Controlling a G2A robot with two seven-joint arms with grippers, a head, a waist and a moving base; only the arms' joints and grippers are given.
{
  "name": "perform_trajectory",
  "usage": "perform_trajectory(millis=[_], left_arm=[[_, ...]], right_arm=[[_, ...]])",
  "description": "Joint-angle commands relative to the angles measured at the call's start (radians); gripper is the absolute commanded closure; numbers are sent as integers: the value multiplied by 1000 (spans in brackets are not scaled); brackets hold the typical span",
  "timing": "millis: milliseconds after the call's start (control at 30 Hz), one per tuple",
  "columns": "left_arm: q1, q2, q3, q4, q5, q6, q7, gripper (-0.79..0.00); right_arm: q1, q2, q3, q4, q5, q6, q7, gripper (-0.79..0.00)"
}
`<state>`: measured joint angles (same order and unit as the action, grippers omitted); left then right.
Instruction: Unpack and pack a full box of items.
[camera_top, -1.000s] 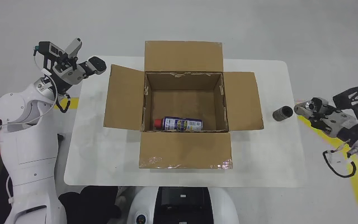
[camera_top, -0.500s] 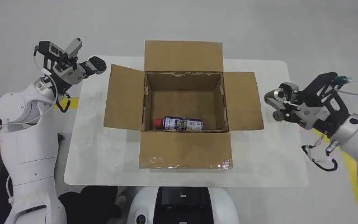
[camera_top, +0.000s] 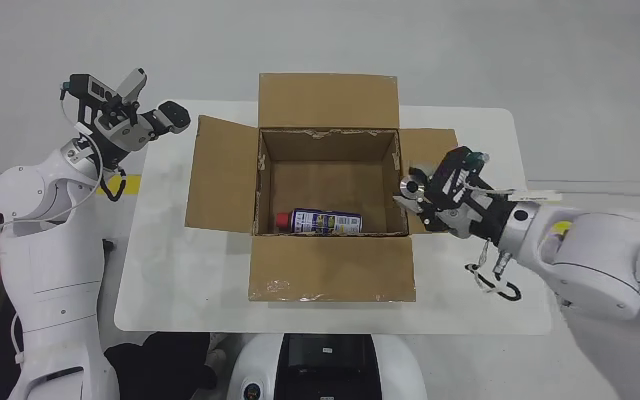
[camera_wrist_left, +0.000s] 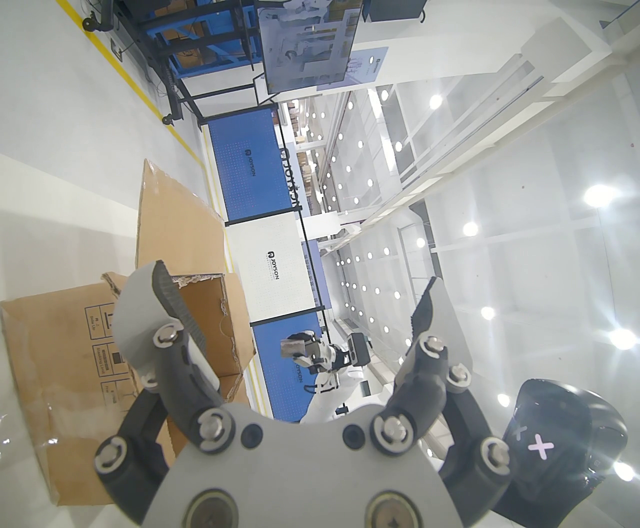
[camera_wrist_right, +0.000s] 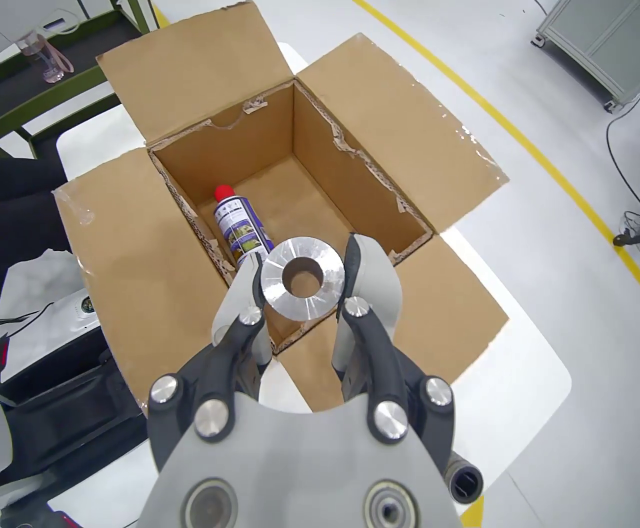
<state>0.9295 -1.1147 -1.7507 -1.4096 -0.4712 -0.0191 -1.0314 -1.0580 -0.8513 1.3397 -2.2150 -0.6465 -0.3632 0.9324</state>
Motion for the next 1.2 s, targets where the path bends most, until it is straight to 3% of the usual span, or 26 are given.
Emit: perform_trajectory(millis=[0, 667, 1167], left_arm=[[0, 0, 0, 0, 0, 0, 0, -785], [0, 0, 0, 0, 0, 0, 0, -785], [0, 0, 0, 0, 0, 0, 0, -785]], right_arm=[[46, -8, -61, 23, -13, 13, -8, 0], [358, -113, -464, 266, -93, 116, -81, 0], [578, -255, -725, 568, -57, 207, -118, 0]])
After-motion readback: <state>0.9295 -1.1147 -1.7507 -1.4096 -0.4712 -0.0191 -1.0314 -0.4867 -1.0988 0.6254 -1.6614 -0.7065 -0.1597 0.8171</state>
